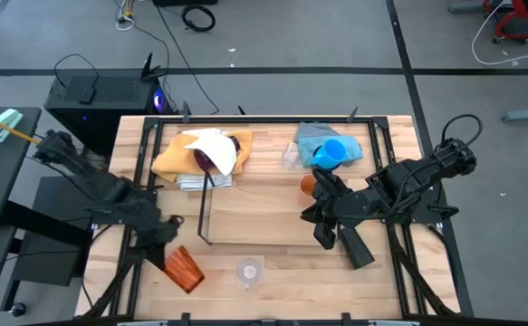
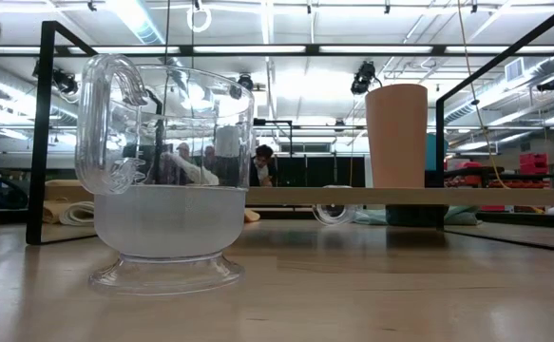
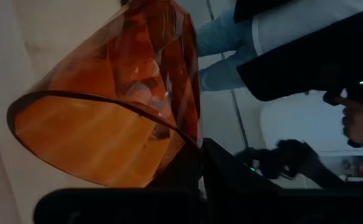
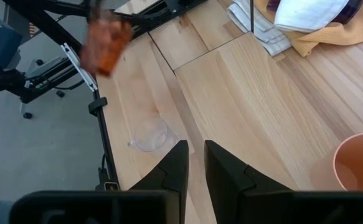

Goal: Stack small to large cups/mugs on shelf
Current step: Put the orange cup on the shelf

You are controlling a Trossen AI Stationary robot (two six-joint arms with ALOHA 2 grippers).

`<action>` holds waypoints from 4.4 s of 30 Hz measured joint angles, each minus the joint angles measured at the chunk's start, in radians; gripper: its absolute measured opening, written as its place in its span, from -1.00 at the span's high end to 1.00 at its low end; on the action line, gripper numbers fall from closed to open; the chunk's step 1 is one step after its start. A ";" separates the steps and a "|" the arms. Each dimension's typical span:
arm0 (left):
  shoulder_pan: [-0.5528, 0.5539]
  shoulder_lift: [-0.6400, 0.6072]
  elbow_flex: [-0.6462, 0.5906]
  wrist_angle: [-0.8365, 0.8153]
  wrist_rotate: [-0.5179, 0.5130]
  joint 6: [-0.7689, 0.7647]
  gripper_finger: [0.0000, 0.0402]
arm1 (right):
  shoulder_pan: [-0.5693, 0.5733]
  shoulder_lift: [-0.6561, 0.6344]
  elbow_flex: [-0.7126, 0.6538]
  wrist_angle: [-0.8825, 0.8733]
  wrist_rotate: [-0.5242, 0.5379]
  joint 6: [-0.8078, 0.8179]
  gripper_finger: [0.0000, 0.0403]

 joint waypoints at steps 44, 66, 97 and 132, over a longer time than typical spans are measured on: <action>0.499 0.946 1.434 -1.014 -0.572 1.413 0.94 | -0.032 -0.204 0.000 -0.179 0.095 -0.171 0.72; 0.554 1.195 1.382 -1.009 -0.774 1.395 0.94 | -0.032 -0.255 0.000 -0.226 0.118 -0.203 0.72; 0.495 1.298 1.382 -0.836 -0.823 1.667 0.94 | -0.032 -0.254 0.000 -0.245 0.117 -0.194 0.72; 0.579 1.311 1.297 -0.724 -0.757 2.060 0.94 | -0.032 -0.254 0.000 -0.244 0.078 -0.174 0.72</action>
